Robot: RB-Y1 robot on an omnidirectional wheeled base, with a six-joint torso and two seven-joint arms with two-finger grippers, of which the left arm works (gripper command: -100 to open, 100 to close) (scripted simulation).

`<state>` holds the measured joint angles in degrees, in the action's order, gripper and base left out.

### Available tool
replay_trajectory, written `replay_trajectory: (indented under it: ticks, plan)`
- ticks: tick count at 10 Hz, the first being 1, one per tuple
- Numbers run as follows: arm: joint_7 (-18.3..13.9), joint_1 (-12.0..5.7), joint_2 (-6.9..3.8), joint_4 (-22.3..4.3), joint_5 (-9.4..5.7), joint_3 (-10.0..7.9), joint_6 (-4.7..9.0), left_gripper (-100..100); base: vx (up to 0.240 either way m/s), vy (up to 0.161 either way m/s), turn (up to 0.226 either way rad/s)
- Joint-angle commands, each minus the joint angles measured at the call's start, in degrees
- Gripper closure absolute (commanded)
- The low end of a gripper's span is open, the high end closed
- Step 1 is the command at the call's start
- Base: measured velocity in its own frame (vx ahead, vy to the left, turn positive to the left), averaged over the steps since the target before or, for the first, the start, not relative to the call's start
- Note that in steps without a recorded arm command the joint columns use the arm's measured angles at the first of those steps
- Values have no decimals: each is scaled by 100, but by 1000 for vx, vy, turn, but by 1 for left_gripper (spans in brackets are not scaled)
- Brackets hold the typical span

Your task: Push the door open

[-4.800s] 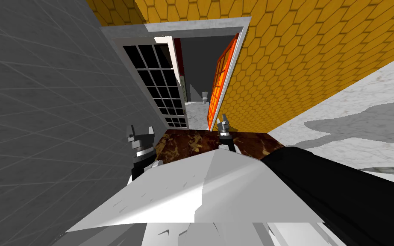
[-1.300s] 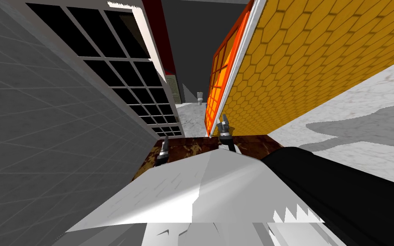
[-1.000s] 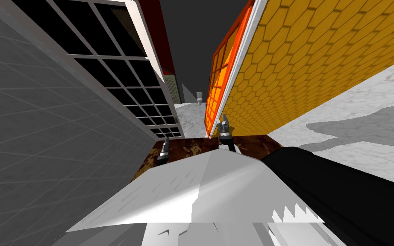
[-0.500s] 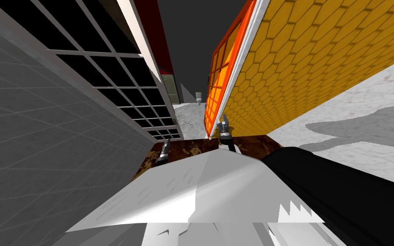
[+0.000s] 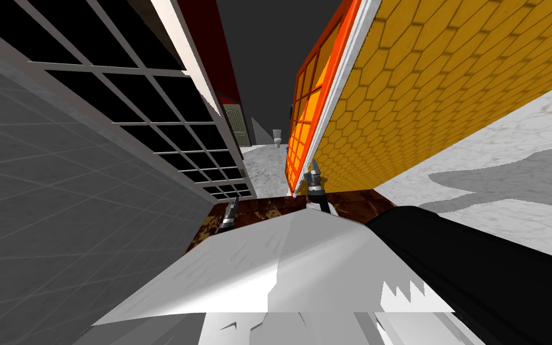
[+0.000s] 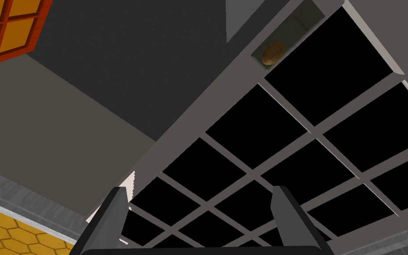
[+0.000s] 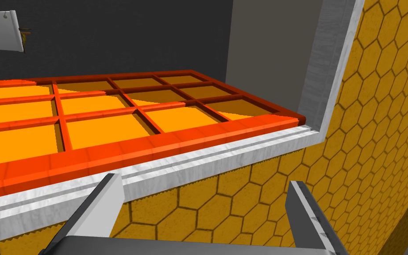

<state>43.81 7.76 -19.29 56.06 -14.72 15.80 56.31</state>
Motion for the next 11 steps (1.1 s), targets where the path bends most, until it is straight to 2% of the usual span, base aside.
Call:
replay_trajectory:
  ticks: [1,11]
  plan:
    - [211,-36,-82,-134,-52,48,26,-100,89,-12,-34]
    - [1290,-475,-429,-1556,-302,369,541,-100,101,-7,-30]
